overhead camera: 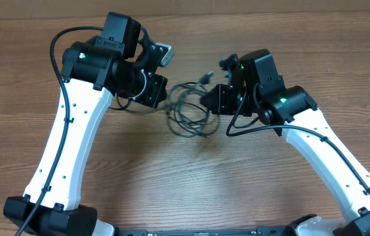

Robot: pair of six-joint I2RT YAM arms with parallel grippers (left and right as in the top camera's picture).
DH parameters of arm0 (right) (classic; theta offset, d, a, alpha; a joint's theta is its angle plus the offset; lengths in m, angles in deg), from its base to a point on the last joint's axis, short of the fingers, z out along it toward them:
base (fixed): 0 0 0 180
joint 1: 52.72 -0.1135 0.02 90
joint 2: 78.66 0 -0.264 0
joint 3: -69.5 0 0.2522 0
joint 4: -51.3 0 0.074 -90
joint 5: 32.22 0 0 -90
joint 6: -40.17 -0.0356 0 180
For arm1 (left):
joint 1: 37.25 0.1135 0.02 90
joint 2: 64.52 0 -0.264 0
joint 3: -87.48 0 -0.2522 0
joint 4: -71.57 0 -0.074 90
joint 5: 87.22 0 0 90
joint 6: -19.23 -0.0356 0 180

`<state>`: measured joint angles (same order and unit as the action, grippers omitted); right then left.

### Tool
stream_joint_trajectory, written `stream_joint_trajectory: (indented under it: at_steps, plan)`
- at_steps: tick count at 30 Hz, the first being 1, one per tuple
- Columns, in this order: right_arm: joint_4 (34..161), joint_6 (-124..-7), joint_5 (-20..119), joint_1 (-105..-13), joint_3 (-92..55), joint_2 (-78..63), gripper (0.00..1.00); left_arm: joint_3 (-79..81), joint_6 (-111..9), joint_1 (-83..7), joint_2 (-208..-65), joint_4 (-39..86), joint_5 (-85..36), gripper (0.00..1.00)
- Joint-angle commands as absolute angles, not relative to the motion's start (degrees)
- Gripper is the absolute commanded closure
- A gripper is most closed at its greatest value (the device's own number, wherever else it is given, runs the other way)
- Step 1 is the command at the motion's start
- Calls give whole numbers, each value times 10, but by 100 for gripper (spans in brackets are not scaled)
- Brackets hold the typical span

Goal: Untangle cables

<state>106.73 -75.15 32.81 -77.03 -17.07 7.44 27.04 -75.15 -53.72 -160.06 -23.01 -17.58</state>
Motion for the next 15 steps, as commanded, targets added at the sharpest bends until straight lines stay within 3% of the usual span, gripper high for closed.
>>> stream_joint_trajectory:
  at_steps: [1,6,10,15]
  plan:
    - [1085,-773,499,-766,-173,73,96,278,-741,-533,-1599,-242,-85,90]
    - [1090,-773,510,-766,-174,73,96,278,-733,-533,-1599,-241,-75,92]
    - [1045,-775,444,-765,-176,67,96,278,-723,-533,-1599,-234,-125,91]
    - [924,-831,382,-765,-182,49,96,278,-723,-533,-1599,-232,-210,72]
